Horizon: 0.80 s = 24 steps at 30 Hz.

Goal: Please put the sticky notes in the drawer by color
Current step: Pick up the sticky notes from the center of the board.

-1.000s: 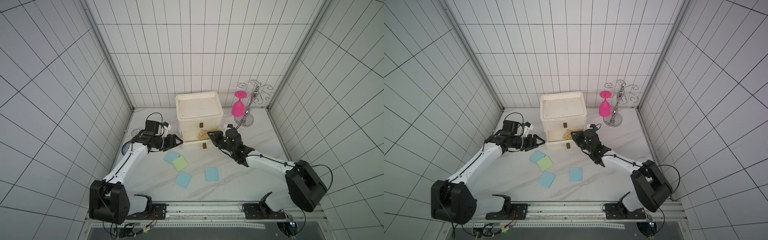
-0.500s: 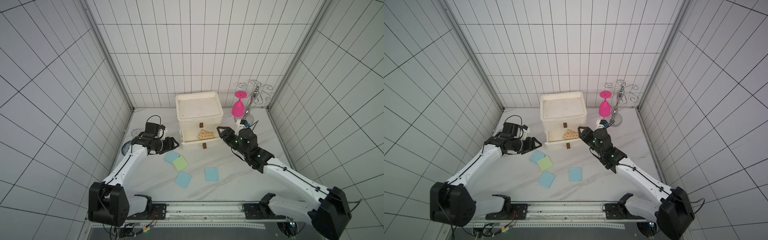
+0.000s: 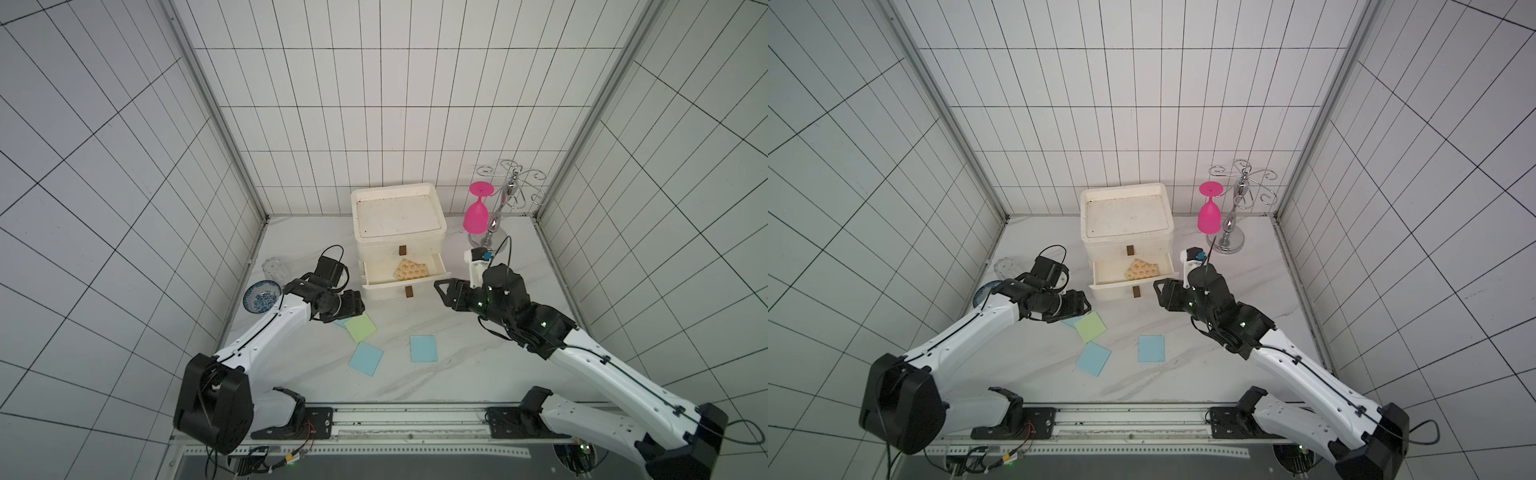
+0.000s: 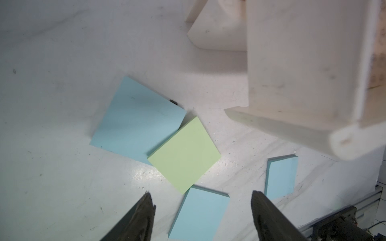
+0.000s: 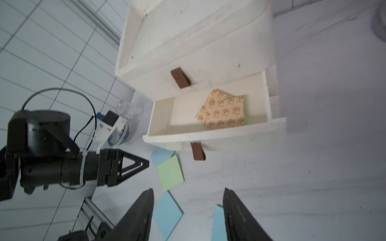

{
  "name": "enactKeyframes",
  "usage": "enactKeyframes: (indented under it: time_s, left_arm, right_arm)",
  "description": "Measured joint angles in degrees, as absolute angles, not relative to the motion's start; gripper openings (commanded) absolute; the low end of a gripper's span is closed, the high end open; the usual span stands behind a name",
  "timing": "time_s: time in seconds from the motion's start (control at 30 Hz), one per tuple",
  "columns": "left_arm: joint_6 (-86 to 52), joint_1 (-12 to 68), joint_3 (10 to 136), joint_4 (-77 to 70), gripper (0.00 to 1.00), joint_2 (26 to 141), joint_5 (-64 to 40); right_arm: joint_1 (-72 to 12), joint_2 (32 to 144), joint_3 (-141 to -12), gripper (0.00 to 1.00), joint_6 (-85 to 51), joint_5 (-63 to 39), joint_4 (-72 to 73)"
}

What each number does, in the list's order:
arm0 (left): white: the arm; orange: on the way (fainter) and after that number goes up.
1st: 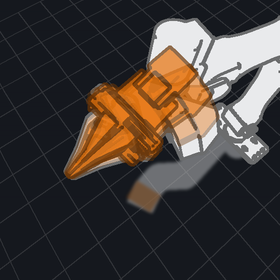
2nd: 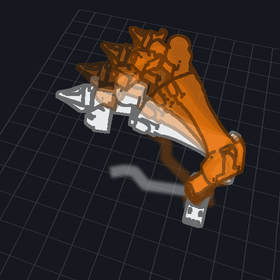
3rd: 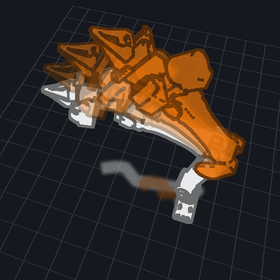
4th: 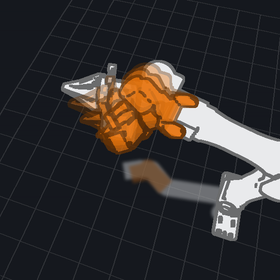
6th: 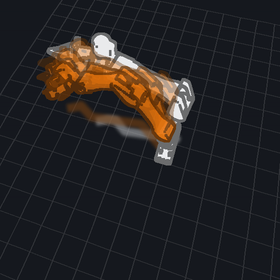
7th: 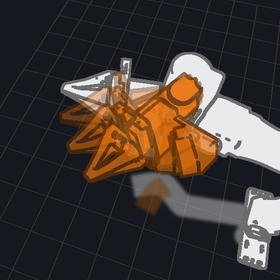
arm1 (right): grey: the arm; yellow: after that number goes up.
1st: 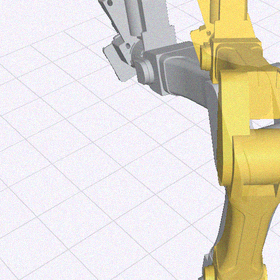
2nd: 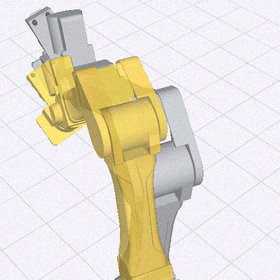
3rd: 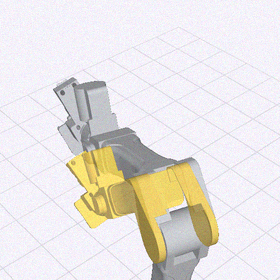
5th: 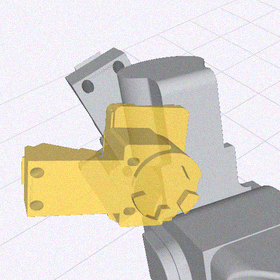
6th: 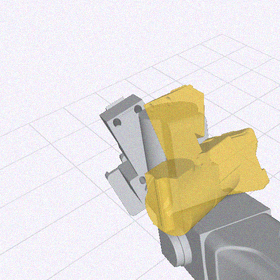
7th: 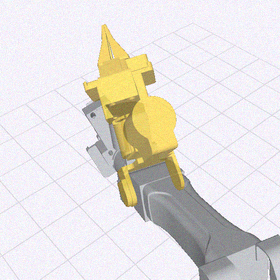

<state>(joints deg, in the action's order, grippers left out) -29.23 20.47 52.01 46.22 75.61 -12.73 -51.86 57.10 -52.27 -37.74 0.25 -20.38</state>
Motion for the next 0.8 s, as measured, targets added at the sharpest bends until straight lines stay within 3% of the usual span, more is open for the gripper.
enactKeyframes:
  time_s: [0.17, 0.4, 0.53, 0.8]
  left_arm:
    - [-33.76, 20.08, 48.16, 43.57, 0.77, 76.23, -10.28]
    - [-38.85, 14.24, 43.11, 39.18, 0.76, 71.29, -11.05]
    - [-39.03, 4.99, 42.87, 38.33, 0.76, 67.51, -13.56]
    - [-35.83, -3.73, 44.99, 41.8, 0.76, 67.18, -15.11]
  right_arm:
    - [-62.78, 61.67, -51.18, 0.63, -35.81, 2.26, -20.64]
    - [-77.32, 82.39, -52.71, 0.86, -32.71, 11.09, -16.49]
    - [-79.31, 94.11, -57.93, 0.97, -29.98, 13.08, -14.15]
    - [-76.79, 105.45, -66.32, 0.98, -26.06, 12.82, -8.93]
